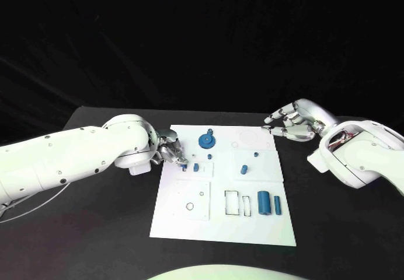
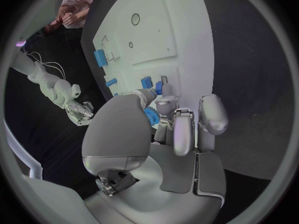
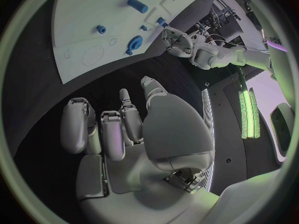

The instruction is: Assemble the parts on the task board

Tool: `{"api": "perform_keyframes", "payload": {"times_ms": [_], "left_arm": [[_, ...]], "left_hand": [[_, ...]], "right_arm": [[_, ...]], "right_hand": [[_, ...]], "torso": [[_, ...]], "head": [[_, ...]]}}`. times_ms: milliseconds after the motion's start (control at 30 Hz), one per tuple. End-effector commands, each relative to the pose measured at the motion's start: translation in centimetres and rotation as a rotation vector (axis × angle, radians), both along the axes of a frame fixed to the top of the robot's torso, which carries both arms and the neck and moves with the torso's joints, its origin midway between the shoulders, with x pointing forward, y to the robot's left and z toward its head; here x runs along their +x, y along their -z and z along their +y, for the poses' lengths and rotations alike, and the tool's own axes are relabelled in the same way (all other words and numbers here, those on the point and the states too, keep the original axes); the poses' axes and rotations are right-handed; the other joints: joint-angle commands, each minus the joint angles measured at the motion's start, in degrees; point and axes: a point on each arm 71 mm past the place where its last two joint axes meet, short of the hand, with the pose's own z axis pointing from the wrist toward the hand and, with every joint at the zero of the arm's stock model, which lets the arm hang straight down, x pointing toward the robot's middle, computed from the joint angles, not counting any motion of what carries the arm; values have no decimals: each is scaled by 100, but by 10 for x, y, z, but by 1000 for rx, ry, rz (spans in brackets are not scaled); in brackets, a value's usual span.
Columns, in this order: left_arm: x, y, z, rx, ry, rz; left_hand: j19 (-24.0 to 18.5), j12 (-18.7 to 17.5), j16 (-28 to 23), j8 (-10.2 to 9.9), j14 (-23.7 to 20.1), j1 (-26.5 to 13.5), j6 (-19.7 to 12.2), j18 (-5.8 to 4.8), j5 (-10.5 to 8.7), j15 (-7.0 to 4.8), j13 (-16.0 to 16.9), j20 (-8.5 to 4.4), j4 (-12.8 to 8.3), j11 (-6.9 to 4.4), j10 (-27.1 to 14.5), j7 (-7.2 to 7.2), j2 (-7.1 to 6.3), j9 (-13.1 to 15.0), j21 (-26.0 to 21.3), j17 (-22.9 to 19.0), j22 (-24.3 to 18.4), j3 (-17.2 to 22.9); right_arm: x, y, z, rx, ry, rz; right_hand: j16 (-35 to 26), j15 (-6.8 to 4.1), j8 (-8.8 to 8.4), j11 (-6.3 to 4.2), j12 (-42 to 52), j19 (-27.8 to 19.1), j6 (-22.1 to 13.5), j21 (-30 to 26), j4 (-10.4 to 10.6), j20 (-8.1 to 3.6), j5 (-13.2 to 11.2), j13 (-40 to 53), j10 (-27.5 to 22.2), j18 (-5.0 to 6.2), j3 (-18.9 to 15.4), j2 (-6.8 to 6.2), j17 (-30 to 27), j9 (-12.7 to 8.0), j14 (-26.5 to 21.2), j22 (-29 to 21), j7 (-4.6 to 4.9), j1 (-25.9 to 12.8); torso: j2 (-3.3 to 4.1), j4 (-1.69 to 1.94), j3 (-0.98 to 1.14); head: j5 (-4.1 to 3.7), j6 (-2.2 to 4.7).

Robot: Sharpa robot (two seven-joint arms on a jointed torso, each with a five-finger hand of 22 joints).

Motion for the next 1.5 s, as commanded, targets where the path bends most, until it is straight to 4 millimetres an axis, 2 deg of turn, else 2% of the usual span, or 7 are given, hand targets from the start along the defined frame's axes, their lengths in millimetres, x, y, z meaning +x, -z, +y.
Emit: {"api": "perform_keyframes", "payload": {"times_ms": [33, 833, 1067, 1500], "left_arm": [[1, 0, -2, 29, 31, -27], [-1, 8, -2, 75, 48, 25], [-2, 8, -2, 75, 60, 33], [-2, 8, -2, 70, 59, 34]], "left_hand": [[49, 24, 23, 38, 405, 33, 14, 5, -13, -1, 6, 10, -1091, -4, 34, -31, -27, 7, 30, 742, 5, 1113], [62, 39, 24, 57, 406, 11, 26, 0, -14, -4, 20, 7, -1111, -9, 55, -37, -48, 6, 44, 744, 29, 1167], [66, 58, 24, 72, 406, 0, 36, -1, -15, -6, 43, 6, -1132, -13, 72, -41, -72, 8, 50, 743, 38, 1195], [80, 91, 25, 150, 408, -56, 67, -7, -15, -16, 80, 0, -1183, -27, 117, -58, -153, 50, 70, 744, 70, 1301]], "right_arm": [[0, 0, 1, -3, -11, -2], [-1, 0, -1, -3, -9, -1], [-1, 0, -1, -3, -9, -1], [-1, 0, -1, -3, -8, -1]], "right_hand": [[-25, -40, 37, -15, -17, -24, 14, -19, 41, -3, 33, 351, -15, 107, 7, 59, 743, 5, 421, 213, -15, 13], [-26, -40, 39, -15, -16, -25, 13, -23, 43, -4, 35, 351, -13, 108, 5, 60, 742, 6, 421, 211, -15, 13], [-26, -40, 39, -15, -16, -25, 13, -23, 43, -4, 35, 351, -13, 108, 5, 60, 742, 6, 421, 211, -15, 13], [-26, -40, 39, -15, -16, -25, 13, -23, 43, -4, 35, 351, -13, 108, 5, 60, 742, 6, 421, 211, -15, 13]], "torso": [[5, -8, 7], [0, -1, 6], [0, -2, 1], [2, -2, 5]], "head": [[-1, -5], [-9, -32], [-7, -37], [-9, -39]]}}
